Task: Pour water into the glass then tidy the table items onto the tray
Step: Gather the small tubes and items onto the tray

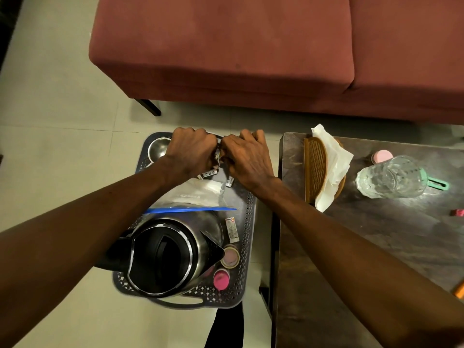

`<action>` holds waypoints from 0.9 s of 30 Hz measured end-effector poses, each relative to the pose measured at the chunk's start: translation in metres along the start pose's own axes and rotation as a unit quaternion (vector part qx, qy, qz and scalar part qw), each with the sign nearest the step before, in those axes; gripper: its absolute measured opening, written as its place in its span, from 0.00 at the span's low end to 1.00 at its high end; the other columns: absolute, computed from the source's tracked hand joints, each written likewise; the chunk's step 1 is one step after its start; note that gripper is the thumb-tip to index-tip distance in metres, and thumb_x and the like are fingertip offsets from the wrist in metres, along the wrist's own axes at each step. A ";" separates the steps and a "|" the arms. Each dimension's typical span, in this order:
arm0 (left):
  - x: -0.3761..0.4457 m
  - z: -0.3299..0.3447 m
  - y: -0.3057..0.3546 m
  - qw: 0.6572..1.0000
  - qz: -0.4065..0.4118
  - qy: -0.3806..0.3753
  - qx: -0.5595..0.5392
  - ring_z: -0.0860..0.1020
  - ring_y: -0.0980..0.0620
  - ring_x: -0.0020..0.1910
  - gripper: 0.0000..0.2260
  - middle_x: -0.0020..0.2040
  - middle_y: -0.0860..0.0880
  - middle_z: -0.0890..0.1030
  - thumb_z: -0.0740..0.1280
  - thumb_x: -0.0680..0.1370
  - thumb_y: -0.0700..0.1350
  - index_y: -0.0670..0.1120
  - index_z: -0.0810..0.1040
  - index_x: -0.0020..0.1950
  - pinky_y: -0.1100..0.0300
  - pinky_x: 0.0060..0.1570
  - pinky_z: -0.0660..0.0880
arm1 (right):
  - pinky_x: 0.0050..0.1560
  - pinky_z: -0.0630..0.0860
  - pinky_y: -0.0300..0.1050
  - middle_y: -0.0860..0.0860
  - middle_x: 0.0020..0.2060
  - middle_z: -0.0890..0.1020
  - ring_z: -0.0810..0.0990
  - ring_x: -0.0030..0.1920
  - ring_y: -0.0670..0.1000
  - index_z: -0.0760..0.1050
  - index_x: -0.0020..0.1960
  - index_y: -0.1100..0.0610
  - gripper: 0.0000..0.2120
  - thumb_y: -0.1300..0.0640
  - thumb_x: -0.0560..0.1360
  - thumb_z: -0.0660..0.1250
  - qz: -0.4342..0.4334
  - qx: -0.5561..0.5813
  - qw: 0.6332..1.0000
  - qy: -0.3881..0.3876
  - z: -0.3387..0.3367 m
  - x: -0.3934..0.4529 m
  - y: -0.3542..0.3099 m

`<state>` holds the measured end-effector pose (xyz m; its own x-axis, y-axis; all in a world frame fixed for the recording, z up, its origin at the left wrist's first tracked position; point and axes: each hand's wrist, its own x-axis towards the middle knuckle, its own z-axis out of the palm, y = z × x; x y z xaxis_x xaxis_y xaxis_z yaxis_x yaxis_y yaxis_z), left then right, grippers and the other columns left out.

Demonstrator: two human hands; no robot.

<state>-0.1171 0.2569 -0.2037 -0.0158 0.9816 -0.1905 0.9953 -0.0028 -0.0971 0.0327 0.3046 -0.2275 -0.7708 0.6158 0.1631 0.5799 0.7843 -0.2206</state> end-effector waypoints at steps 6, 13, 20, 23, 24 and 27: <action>-0.002 -0.002 0.000 1.000 -0.013 -0.011 -0.013 0.80 0.40 0.43 0.20 0.45 0.43 0.82 0.70 0.72 0.60 0.45 0.79 0.50 0.54 0.40 0.65 | 0.47 0.58 0.47 0.52 0.46 0.85 0.76 0.44 0.55 0.76 0.50 0.55 0.11 0.53 0.71 0.73 0.009 0.013 1.000 -0.001 0.001 -0.002 0.000; -0.004 -0.006 0.000 0.999 -0.020 -0.017 -0.034 0.80 0.40 0.45 0.19 0.47 0.42 0.82 0.70 0.72 0.59 0.44 0.78 0.51 0.53 0.42 0.67 | 0.47 0.57 0.47 0.52 0.47 0.85 0.76 0.45 0.55 0.76 0.50 0.55 0.12 0.52 0.70 0.73 0.018 0.008 1.000 -0.006 -0.001 -0.003 -0.001; -0.008 -0.004 0.000 1.000 -0.016 -0.006 -0.022 0.79 0.42 0.42 0.20 0.47 0.43 0.81 0.71 0.73 0.60 0.44 0.77 0.53 0.54 0.41 0.67 | 0.49 0.57 0.47 0.51 0.50 0.85 0.76 0.50 0.55 0.76 0.54 0.54 0.14 0.51 0.72 0.72 0.017 -0.004 0.999 -0.033 -0.007 -0.005 0.000; -0.009 -0.002 0.000 0.999 -0.016 0.005 -0.031 0.80 0.41 0.42 0.20 0.46 0.42 0.82 0.70 0.73 0.60 0.44 0.78 0.51 0.54 0.40 0.66 | 0.50 0.57 0.46 0.50 0.54 0.83 0.75 0.52 0.54 0.75 0.58 0.53 0.15 0.51 0.73 0.70 0.019 -0.006 0.999 -0.048 -0.010 -0.006 0.003; -0.009 -0.002 0.000 0.999 -0.018 0.004 -0.033 0.80 0.41 0.43 0.20 0.47 0.43 0.82 0.70 0.73 0.61 0.45 0.78 0.51 0.54 0.40 0.66 | 0.51 0.57 0.46 0.49 0.54 0.82 0.75 0.53 0.53 0.75 0.59 0.53 0.16 0.51 0.73 0.70 0.020 -0.005 0.999 -0.051 -0.012 -0.007 0.004; -0.010 -0.006 -0.001 0.998 -0.037 -0.005 -0.040 0.80 0.42 0.45 0.21 0.49 0.44 0.82 0.70 0.72 0.62 0.46 0.79 0.53 0.54 0.43 0.69 | 0.49 0.57 0.45 0.50 0.52 0.82 0.75 0.52 0.53 0.77 0.56 0.54 0.12 0.55 0.73 0.70 0.040 0.024 0.998 -0.033 -0.021 -0.012 0.006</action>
<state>-0.1171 0.2481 -0.1960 -0.0903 0.9764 -0.1964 0.9958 0.0855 -0.0326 0.0515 0.3036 -0.2105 -0.7397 0.6681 0.0799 0.6276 0.7279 -0.2760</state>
